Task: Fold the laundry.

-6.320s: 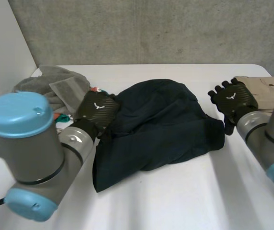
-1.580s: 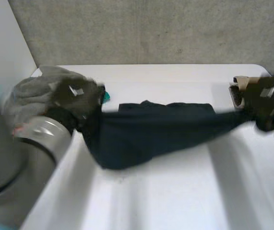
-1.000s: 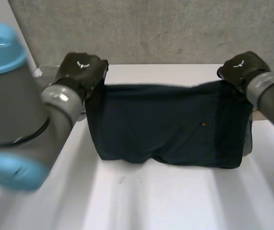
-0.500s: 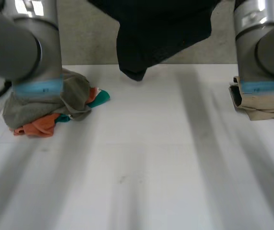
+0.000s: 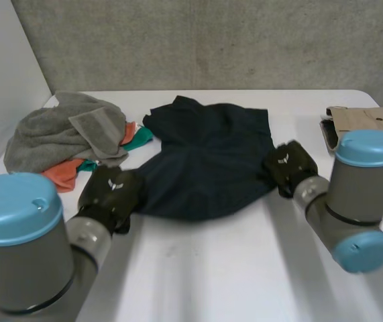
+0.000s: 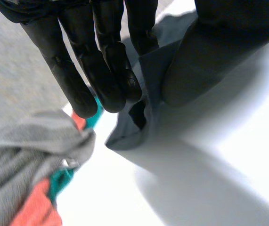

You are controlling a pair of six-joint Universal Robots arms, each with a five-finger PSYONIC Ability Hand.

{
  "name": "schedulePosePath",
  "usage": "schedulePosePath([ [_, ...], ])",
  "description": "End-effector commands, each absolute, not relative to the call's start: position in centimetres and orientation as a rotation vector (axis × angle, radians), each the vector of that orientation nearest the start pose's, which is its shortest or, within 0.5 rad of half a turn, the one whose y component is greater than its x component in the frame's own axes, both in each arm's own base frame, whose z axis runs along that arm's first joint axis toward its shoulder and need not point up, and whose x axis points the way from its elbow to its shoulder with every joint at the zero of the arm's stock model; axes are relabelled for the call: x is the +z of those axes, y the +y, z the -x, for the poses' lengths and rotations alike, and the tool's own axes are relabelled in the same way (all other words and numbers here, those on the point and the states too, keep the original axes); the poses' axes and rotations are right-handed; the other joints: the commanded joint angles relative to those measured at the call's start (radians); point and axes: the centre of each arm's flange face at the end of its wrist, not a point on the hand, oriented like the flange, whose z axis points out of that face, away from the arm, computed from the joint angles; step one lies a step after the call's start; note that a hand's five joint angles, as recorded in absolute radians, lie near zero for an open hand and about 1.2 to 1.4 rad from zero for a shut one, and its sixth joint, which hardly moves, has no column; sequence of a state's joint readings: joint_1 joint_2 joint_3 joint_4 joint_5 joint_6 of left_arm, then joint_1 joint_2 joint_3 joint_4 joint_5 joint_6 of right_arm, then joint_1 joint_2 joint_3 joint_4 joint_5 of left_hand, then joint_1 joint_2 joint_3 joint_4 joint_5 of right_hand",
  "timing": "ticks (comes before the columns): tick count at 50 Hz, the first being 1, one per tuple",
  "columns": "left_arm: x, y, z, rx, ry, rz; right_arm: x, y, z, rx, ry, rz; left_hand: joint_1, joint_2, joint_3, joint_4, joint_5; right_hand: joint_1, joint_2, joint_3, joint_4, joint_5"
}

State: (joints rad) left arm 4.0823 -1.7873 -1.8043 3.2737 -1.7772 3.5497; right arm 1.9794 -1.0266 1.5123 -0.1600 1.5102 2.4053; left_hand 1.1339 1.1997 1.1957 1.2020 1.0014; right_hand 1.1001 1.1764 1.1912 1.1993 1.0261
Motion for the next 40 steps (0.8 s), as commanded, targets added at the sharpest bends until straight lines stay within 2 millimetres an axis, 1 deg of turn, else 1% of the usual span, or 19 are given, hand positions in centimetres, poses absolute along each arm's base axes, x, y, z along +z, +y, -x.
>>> schedulePosePath([
  [1, 19.9, -13.9, 24.7, -1.602, 2.353, -1.209, 16.6, -23.3, -24.9, -1.656, 2.328, 1.579, 0.262, 0.197, 0.201, 0.194, 0.220, 0.296, 0.220, 0.205, 0.197, 0.196],
  [5, 19.7, -11.1, 24.0, -1.428, 2.408, -1.340, 17.1, -20.5, -23.7, -1.511, 2.371, 1.663, 0.262, 0.197, 0.201, 0.194, 0.220, 0.296, 0.220, 0.205, 0.197, 0.196],
  [6, 19.6, -9.8, 23.9, -1.355, 2.424, -1.407, 17.2, -19.2, -23.1, -1.434, 2.392, 1.715, 0.262, 0.197, 0.201, 0.194, 0.220, 0.296, 0.220, 0.205, 0.197, 0.196],
  [11, 19.6, -5.9, 23.6, -1.204, 2.408, -1.618, 17.7, -14.9, -21.1, -1.190, 2.406, 1.901, 0.262, 0.197, 0.201, 0.194, 0.220, 0.296, 0.220, 0.205, 0.197, 0.196],
  [14, 19.7, -4.0, 23.4, -1.144, 2.370, -1.727, 18.2, -13.4, -20.3, -1.147, 2.393, 1.952, 0.262, 0.197, 0.201, 0.194, 0.220, 0.296, 0.220, 0.205, 0.197, 0.196],
  [17, 19.8, -3.7, 23.6, -1.144, 2.322, -1.778, 18.6, -13.5, -20.1, -1.176, 2.400, 1.948, 0.262, 0.197, 0.201, 0.194, 0.220, 0.296, 0.220, 0.205, 0.197, 0.196],
  [21, 20.8, -6.5, 25.2, -1.302, 2.266, -1.711, 19.2, -14.8, -20.3, -1.278, 2.406, 1.907, 0.262, 0.197, 0.201, 0.194, 0.220, 0.296, 0.220, 0.205, 0.197, 0.196],
  [22, 20.8, -8.8, 26.3, -1.396, 2.243, -1.641, 19.6, -15.8, -20.5, -1.356, 2.400, 1.883, 0.262, 0.197, 0.201, 0.194, 0.220, 0.296, 0.220, 0.205, 0.197, 0.196],
  [24, 20.9, -11.5, 27.4, -1.502, 2.219, -1.556, 19.9, -17.1, -20.9, -1.460, 2.385, 1.854, 0.262, 0.197, 0.201, 0.194, 0.220, 0.296, 0.220, 0.205, 0.197, 0.196],
  [25, 21.0, -12.9, 27.9, -1.560, 2.205, -1.508, 19.8, -18.6, -21.5, -1.552, 2.374, 1.823, 0.262, 0.197, 0.201, 0.194, 0.220, 0.296, 0.220, 0.205, 0.197, 0.196],
  [26, 21.6, -15.8, 28.8, -1.683, 2.169, -1.403, 19.7, -19.3, -21.8, -1.595, 2.367, 1.809, 0.262, 0.197, 0.201, 0.194, 0.220, 0.296, 0.220, 0.205, 0.197, 0.196],
  [29, 22.8, -19.6, 30.4, -1.886, 2.082, -1.262, 19.5, -22.4, -22.6, -1.759, 2.376, 1.730, 0.262, 0.197, 0.201, 0.194, 0.220, 0.296, 0.220, 0.205, 0.197, 0.196],
  [30, 22.9, -21.9, 31.3, -1.984, 2.027, -1.189, 19.4, -23.1, -22.7, -1.797, 2.381, 1.708, 0.262, 0.197, 0.201, 0.194, 0.220, 0.296, 0.220, 0.205, 0.197, 0.196],
  [32, 22.7, -24.2, 32.3, -2.070, 1.970, -1.122, 19.4, -24.4, -23.0, -1.881, 2.385, 1.666, 0.262, 0.197, 0.201, 0.194, 0.220, 0.296, 0.220, 0.205, 0.197, 0.196],
  [33, 22.6, -25.2, 32.9, -2.113, 1.940, -1.096, 19.5, -25.7, -23.3, -1.965, 2.380, 1.633, 0.262, 0.197, 0.201, 0.194, 0.220, 0.296, 0.220, 0.205, 0.197, 0.196],
  [34, 22.1, -26.9, 33.9, -2.172, 1.893, -1.059, 19.6, -26.5, -23.6, -2.014, 2.368, 1.614, 0.262, 0.197, 0.201, 0.194, 0.220, 0.296, 0.220, 0.205, 0.197, 0.196],
  [37, 21.0, -29.5, 35.0, -2.245, 1.816, -1.011, 18.7, -29.5, -24.6, -2.153, 2.320, 1.568, 0.262, 0.197, 0.201, 0.194, 0.220, 0.296, 0.220, 0.205, 0.197, 0.196],
  [38, 20.1, -31.0, 35.6, -2.274, 1.771, -1.000, 18.4, -30.2, -24.9, -2.186, 2.306, 1.557, 0.262, 0.197, 0.201, 0.194, 0.220, 0.296, 0.220, 0.205, 0.197, 0.196],
  [40, 19.4, -32.3, 36.1, -2.313, 1.719, -0.995, 17.9, -31.6, -25.4, -2.255, 2.275, 1.525, 0.262, 0.197, 0.201, 0.194, 0.220, 0.296, 0.220, 0.205, 0.197, 0.196],
])
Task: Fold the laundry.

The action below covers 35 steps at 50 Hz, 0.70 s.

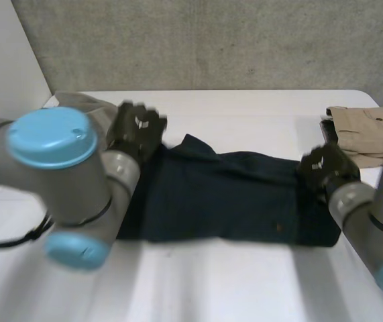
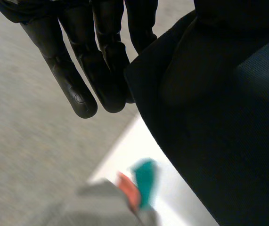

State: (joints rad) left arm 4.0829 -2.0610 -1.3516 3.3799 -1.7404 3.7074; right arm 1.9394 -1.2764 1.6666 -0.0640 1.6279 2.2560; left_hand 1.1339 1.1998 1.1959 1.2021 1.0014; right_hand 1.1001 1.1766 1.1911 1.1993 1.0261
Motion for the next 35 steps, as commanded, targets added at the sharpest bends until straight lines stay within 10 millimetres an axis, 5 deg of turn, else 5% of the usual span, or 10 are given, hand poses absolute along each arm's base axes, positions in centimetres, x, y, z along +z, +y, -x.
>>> schedulePosePath([
  [1, 18.9, -33.7, 36.7, -2.361, 1.653, -0.984, 17.5, -32.9, -25.9, -2.325, 2.236, 1.497, 0.262, 0.196, 0.200, 0.194, 0.220, 0.296, 0.220, 0.205, 0.197, 0.196],
  [11, 15.8, -38.0, 39.0, -2.496, 1.484, -0.934, 14.4, -39.0, -28.6, -2.658, 1.957, 1.359, 0.262, 0.196, 0.200, 0.194, 0.220, 0.296, 0.220, 0.205, 0.197, 0.196],
  [12, 15.5, -38.1, 39.1, -2.499, 1.481, -0.936, 13.9, -39.3, -28.7, -2.665, 1.945, 1.356, 0.262, 0.196, 0.200, 0.194, 0.220, 0.018, -0.058, -0.073, -0.081, -0.082],
  [13, 14.9, -38.2, 39.2, -2.496, 1.485, -0.941, 13.2, -39.7, -29.0, -2.656, 1.936, 1.361, -0.048, -0.114, -0.110, -0.116, -0.090, -0.894, -0.971, -0.985, -0.994, -0.995],
  [15, 14.8, -38.2, 39.2, -2.494, 1.488, -0.940, 12.6, -39.6, -29.2, -2.631, 1.925, 1.384, -0.959, -1.025, -1.021, -1.028, -1.001, -0.926, -1.002, -1.017, -1.025, -1.026],
  [22, 16.1, -36.5, 38.9, -2.500, 1.508, -0.952, 14.0, -37.7, -27.7, -2.395, 2.099, 1.276, -0.959, -1.025, -1.021, -1.028, -1.001, -0.926, -1.002, -1.017, -1.025, -1.026],
  [28, 18.4, -34.2, 37.7, -2.517, 1.567, -0.949, 18.8, -34.5, -24.3, -2.036, 2.329, 0.860, -0.959, -1.025, -1.021, -1.028, -1.001, -0.926, -1.002, -1.017, -1.025, -1.026],
  [35, 18.3, -31.5, 36.7, -2.498, 1.690, -0.968, 16.9, -32.3, -22.3, -1.685, 2.474, 0.770, -0.959, -1.025, -1.021, -1.028, -1.001, -0.909, -0.986, -1.000, -1.009, -1.010],
])
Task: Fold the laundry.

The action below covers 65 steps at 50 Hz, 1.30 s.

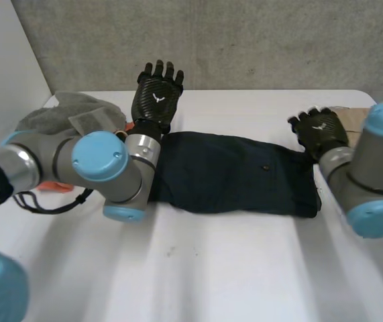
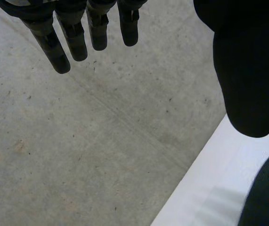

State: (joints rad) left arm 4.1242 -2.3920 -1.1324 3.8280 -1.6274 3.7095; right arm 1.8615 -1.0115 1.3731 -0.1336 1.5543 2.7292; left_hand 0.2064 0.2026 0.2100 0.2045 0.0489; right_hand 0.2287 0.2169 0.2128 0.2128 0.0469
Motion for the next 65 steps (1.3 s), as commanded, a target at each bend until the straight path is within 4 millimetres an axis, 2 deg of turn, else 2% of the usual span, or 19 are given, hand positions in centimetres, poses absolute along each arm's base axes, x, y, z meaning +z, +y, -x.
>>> schedulePosePath([
  [1, 17.8, -31.2, 36.5, -2.484, 1.716, -0.975, 16.4, -31.9, -22.2, -1.651, 2.473, 0.782, -0.032, -0.028, -0.036, -0.030, -0.049, -0.012, 0.000, 0.004, 0.004, -0.005],
  [8, 16.8, -30.4, 36.0, -2.444, 1.776, -0.995, 14.5, -31.4, -22.1, -1.579, 2.503, 0.797, -0.032, -0.028, -0.036, -0.030, -0.049, 0.129, 0.141, 0.145, 0.145, 0.136],
  [12, 16.5, -30.2, 35.9, -2.433, 1.788, -1.000, 13.4, -31.7, -22.2, -1.575, 2.507, 0.796, -0.032, -0.028, -0.036, -0.030, -0.049, 0.492, 0.504, 0.508, 0.508, 0.500],
  [14, 16.5, -30.1, 36.0, -2.435, 1.792, -1.003, 13.4, -32.0, -22.0, -1.600, 2.501, 0.788, -0.032, -0.028, -0.036, -0.030, -0.049, 1.066, 1.078, 1.082, 1.082, 1.074],
  [15, 16.6, -30.0, 36.0, -2.435, 1.793, -1.003, 13.4, -32.2, -21.9, -1.610, 2.504, 0.783, -0.032, -0.028, -0.036, -0.030, -0.049, 1.167, 1.178, 1.182, 1.182, 1.174],
  [19, 17.2, -29.8, 35.8, -2.444, 1.786, -0.985, 13.7, -32.8, -20.6, -1.669, 2.550, 0.775, -0.032, -0.028, -0.036, -0.030, -0.049, 1.168, 1.179, 1.183, 1.183, 1.175],
  [23, 18.1, -29.5, 35.5, -2.455, 1.774, -0.971, 15.2, -33.0, -18.7, -1.793, 2.609, 0.953, -0.032, -0.028, -0.036, -0.030, -0.049, 1.168, 1.179, 1.183, 1.183, 1.175],
  [25, 18.7, -29.2, 35.3, -2.464, 1.768, -0.965, 15.8, -33.2, -17.6, -1.860, 2.652, 1.167, -0.032, -0.028, -0.036, -0.030, -0.049, 1.168, 1.179, 1.183, 1.183, 1.175],
  [30, 19.4, -28.7, 34.7, -2.464, 1.765, -0.958, 17.0, -34.3, -17.5, -2.046, 2.607, 1.569, -0.032, -0.028, -0.036, -0.030, -0.049, 1.168, 1.179, 1.183, 1.183, 1.175],
  [34, 19.8, -28.3, 34.3, -2.463, 1.767, -0.954, 18.5, -33.6, -21.6, -2.302, 2.291, 1.797, -0.032, -0.028, -0.036, -0.030, -0.049, 1.168, 1.179, 1.183, 1.183, 1.175],
  [38, 20.1, -28.2, 33.8, -2.468, 1.783, -0.932, 19.1, -30.4, -28.2, -2.442, 1.813, 1.929, -0.032, -0.028, -0.036, -0.030, -0.049, 1.168, 1.179, 1.183, 1.183, 1.175],
  [44, 20.4, -28.3, 33.2, -2.479, 1.809, -0.895, 15.0, -23.4, -35.2, -2.185, 1.181, 2.088, -0.032, -0.028, -0.036, -0.030, -0.049, 1.168, 1.179, 1.183, 1.183, 1.175],
  [48, 20.5, -28.3, 33.1, -2.484, 1.809, -0.889, 12.6, -21.5, -36.5, -2.057, 1.038, 2.126, -0.032, -0.028, -0.036, -0.030, -0.049, 1.168, 1.179, 1.183, 1.183, 1.175],
  [50, 20.5, -28.3, 33.2, -2.484, 1.809, -0.891, 12.6, -21.6, -36.6, -2.059, 1.027, 2.125, -0.032, -0.028, -0.036, -0.030, -0.049, 0.965, 0.977, 0.981, 0.981, 0.972],
  [51, 20.6, -28.3, 33.2, -2.486, 1.807, -0.890, 12.8, -21.5, -36.7, -2.055, 1.029, 2.112, -0.032, -0.028, -0.036, -0.030, -0.049, 0.739, 0.751, 0.755, 0.755, 0.747],
  [52, 20.7, -28.3, 33.2, -2.489, 1.804, -0.888, 13.1, -21.3, -36.7, -2.056, 1.025, 2.097, -0.032, -0.028, -0.036, -0.030, -0.049, 0.275, 0.287, 0.291, 0.291, 0.282],
  [54, 20.9, -28.3, 33.2, -2.496, 1.798, -0.885, 13.3, -21.3, -36.5, -2.059, 1.049, 2.073, -0.032, -0.028, -0.036, -0.030, -0.049, -0.054, -0.042, -0.038, -0.038, -0.047],
  [58, 21.9, -28.8, 33.3, -2.529, 1.763, -0.860, 16.0, -22.1, -35.3, -2.075, 1.186, 1.890, -0.032, -0.028, -0.036, -0.030, -0.049, -0.054, -0.042, -0.038, -0.038, -0.047],
  [65, 24.4, -29.3, 34.3, -2.622, 1.711, -0.814, 22.2, -22.9, -32.4, -1.979, 1.500, 1.216, -0.032, -0.028, -0.036, -0.030, -0.049, -0.054, -0.042, -0.038, -0.038, -0.047],
])
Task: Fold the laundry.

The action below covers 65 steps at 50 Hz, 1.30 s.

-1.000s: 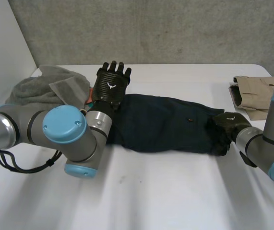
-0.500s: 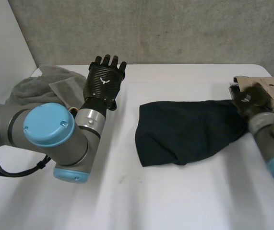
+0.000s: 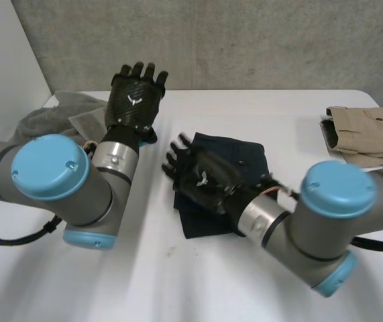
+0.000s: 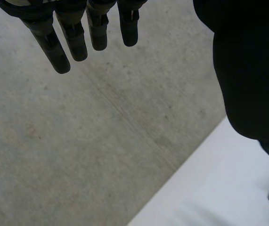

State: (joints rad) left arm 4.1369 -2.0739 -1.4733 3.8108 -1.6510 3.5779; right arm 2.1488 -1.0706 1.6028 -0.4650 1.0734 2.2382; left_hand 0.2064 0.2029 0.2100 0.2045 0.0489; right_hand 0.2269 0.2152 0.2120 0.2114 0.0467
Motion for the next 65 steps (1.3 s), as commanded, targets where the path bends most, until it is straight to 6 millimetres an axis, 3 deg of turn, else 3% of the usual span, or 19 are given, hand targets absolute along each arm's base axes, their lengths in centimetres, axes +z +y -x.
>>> schedulePosePath([
  [1, 24.7, -29.2, 34.5, -2.641, 1.715, -0.811, 22.7, -23.4, -31.8, -1.967, 1.533, 1.148, -0.032, -0.028, -0.036, -0.030, -0.049, -0.052, -0.041, -0.038, -0.037, -0.047],
  [6, 25.7, -28.4, 36.1, -2.706, 1.825, -0.830, 24.7, -27.4, -26.6, -1.956, 1.797, 0.797, -0.031, -0.028, -0.035, -0.029, -0.048, -0.052, -0.041, -0.038, -0.037, -0.047],
  [10, 24.0, -27.5, 38.3, -2.668, 1.954, -1.002, 25.1, -29.2, -24.4, -1.938, 1.940, 0.699, -0.025, -0.022, -0.029, -0.023, -0.042, -0.052, -0.041, -0.038, -0.037, -0.047],
  [16, 20.3, -26.7, 41.2, -2.508, 2.126, -1.227, 22.5, -31.7, -25.2, -1.777, 2.083, 0.704, -0.019, -0.016, -0.023, -0.017, -0.036, -0.052, -0.041, -0.038, -0.037, -0.047],
  [22, 17.7, -26.7, 41.6, -2.331, 2.257, -1.299, 19.4, -33.3, -25.7, -1.632, 2.174, 0.708, -0.008, -0.004, -0.011, -0.006, -0.025, -0.052, -0.041, -0.038, -0.037, -0.047],
  [24, 16.3, -26.9, 41.4, -2.227, 2.318, -1.320, 17.5, -33.8, -26.3, -1.577, 2.200, 0.721, -0.008, -0.004, -0.011, -0.006, -0.025, -0.052, -0.041, -0.038, -0.037, -0.047],
  [27, 15.1, -27.2, 40.3, -2.088, 2.376, -1.286, 15.8, -33.2, -28.0, -1.516, 2.182, 0.780, -0.005, -0.001, -0.008, -0.003, -0.022, -0.052, -0.041, -0.038, -0.037, -0.047],
  [31, 13.6, -27.9, 38.6, -1.907, 2.373, -1.284, 13.9, -33.1, -28.6, -1.461, 2.189, 0.816, 0.004, 0.008, 0.001, 0.006, -0.013, -0.052, -0.041, -0.038, -0.037, -0.047],
  [34, 12.5, -27.5, 38.1, -1.791, 2.337, -1.346, 13.3, -33.2, -28.6, -1.468, 2.199, 0.844, 0.004, 0.008, 0.001, 0.006, -0.013, -0.052, -0.041, -0.038, -0.037, -0.047],
  [40, 12.0, -27.4, 37.7, -1.736, 2.307, -1.363, 12.0, -33.4, -28.4, -1.465, 2.256, 0.943, 0.001, 0.005, -0.002, 0.003, -0.016, -0.052, -0.041, -0.038, -0.037, -0.047],
  [45, 12.9, -26.9, 38.1, -1.767, 2.295, -1.377, 13.2, -33.0, -28.6, -1.543, 2.258, 1.077, -0.008, -0.004, -0.011, -0.006, -0.025, -0.052, -0.041, -0.038, -0.037, -0.047],
  [47, 14.8, -26.7, 38.2, -1.832, 2.270, -1.362, 14.5, -32.9, -28.8, -1.588, 2.235, 1.085, -0.013, -0.010, -0.017, -0.012, -0.030, -0.052, -0.041, -0.038, -0.037, -0.047],
  [50, 17.3, -26.3, 38.3, -1.918, 2.232, -1.344, 18.3, -32.3, -28.6, -1.692, 2.171, 1.057, -0.032, -0.028, -0.036, -0.030, -0.049, -0.052, -0.041, -0.038, -0.037, -0.047],
  [52, 20.1, -25.8, 38.6, -2.052, 2.166, -1.328, 19.8, -31.8, -28.1, -1.754, 2.157, 1.038, -0.032, -0.028, -0.036, -0.030, -0.049, -0.052, -0.041, -0.038, -0.037, -0.047],
  [53, 21.9, -25.6, 38.7, -2.145, 2.116, -1.316, 20.1, -31.6, -27.9, -1.772, 2.157, 1.031, -0.032, -0.028, -0.036, -0.030, -0.049, -0.052, -0.041, -0.038, -0.037, -0.047],
  [55, 23.4, -25.3, 38.7, -2.236, 2.076, -1.309, 20.4, -31.0, -27.7, -1.817, 2.144, 1.019, -0.032, -0.028, -0.036, -0.030, -0.049, -0.052, -0.041, -0.038, -0.037, -0.047],
  [60, 28.3, -24.0, 38.5, -2.501, 2.051, -1.387, 20.1, -27.8, -26.8, -1.931, 2.107, 1.022, -0.025, -0.022, -0.029, -0.023, -0.042, -0.052, -0.041, -0.038, -0.037, -0.047],
  [62, 29.6, -23.8, 38.2, -2.574, 2.070, -1.447, 18.6, -25.4, -26.9, -1.900, 2.094, 1.071, -0.019, -0.016, -0.023, -0.017, -0.036, -0.052, -0.041, -0.038, -0.037, -0.047],
  [65, 29.9, -23.2, 37.7, -2.575, 2.206, -1.635, 15.4, -21.7, -27.7, -1.822, 2.069, 1.148, -0.016, -0.013, -0.020, -0.015, -0.033, -0.052, -0.041, -0.038, -0.037, -0.047],
])
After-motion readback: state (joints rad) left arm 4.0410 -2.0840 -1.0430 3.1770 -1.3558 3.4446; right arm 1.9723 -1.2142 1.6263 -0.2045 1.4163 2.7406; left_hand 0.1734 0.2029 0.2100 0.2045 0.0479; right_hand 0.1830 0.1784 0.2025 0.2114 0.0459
